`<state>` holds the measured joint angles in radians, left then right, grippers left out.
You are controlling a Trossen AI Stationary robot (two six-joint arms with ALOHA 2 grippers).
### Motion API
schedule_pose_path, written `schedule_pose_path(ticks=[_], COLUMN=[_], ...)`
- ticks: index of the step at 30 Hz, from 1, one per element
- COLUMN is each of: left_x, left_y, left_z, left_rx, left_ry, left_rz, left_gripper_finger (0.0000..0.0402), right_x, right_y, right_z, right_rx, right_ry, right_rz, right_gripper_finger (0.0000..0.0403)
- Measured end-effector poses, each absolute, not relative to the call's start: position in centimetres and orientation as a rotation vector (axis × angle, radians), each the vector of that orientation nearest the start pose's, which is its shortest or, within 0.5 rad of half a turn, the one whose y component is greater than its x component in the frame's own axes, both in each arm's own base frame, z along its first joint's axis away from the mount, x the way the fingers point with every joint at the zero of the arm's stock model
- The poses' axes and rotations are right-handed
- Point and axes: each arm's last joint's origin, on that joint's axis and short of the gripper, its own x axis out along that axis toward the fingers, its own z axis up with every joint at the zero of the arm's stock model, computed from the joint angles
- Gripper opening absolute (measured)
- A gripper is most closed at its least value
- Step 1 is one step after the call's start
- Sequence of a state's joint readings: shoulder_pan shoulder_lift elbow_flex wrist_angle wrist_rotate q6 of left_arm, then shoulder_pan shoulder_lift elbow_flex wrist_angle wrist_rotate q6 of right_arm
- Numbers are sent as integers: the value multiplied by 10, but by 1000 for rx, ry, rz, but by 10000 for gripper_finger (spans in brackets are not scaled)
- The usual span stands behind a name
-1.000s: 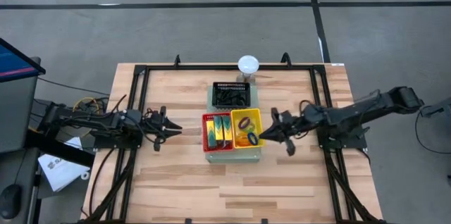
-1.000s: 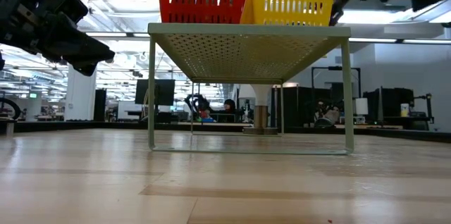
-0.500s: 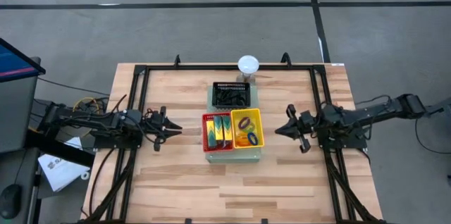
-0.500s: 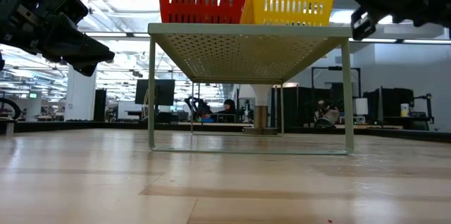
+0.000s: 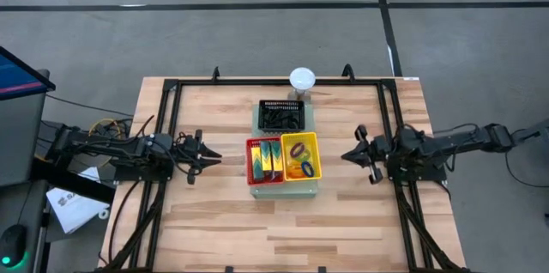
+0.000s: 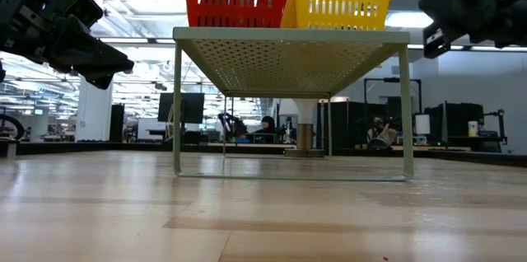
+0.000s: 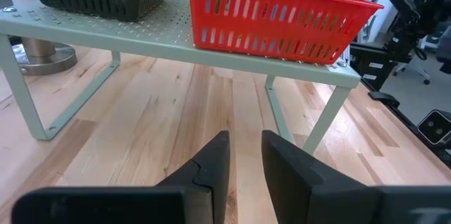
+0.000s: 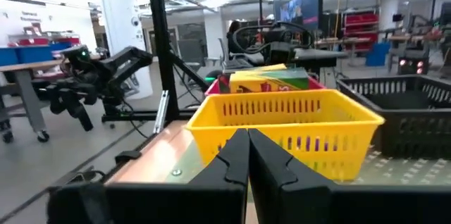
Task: Pick & Place Office Desk Supplies
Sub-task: Return to Home Position
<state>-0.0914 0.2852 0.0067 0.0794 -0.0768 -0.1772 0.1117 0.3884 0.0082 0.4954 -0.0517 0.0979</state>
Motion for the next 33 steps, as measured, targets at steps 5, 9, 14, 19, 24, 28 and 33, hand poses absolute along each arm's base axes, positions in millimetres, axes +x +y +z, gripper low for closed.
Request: schedule_pose_path(ticks=[5, 9, 14, 19, 24, 28, 33], left_x=[113, 113, 113, 113, 113, 113, 113], left_y=[-8, -8, -8, -8, -8, -8, -8], left_z=[149, 149, 149, 149, 150, 150, 150], left_rx=[-160, -160, -160, -160, -160, -161, -160], left_ry=[199, 199, 199, 198, 190, 186, 186], left_rz=[3, 3, 4, 5, 4, 3, 4], left_gripper_finger=[78, 78, 78, 78, 78, 78, 78], right_x=[115, 109, 99, 97, 98, 98, 100], right_y=[10, 7, 7, 5, 2, 0, 0], right_z=[179, 176, 171, 168, 166, 166, 164], right_rx=[75, 67, 52, 48, 59, 216, 289], right_ry=[-105, -81, -45, -29, -8, -9, 22], right_rz=[128, 109, 107, 67, 13, -5, -4], right_gripper_finger=[0, 0, 0, 0, 2, 9, 16])
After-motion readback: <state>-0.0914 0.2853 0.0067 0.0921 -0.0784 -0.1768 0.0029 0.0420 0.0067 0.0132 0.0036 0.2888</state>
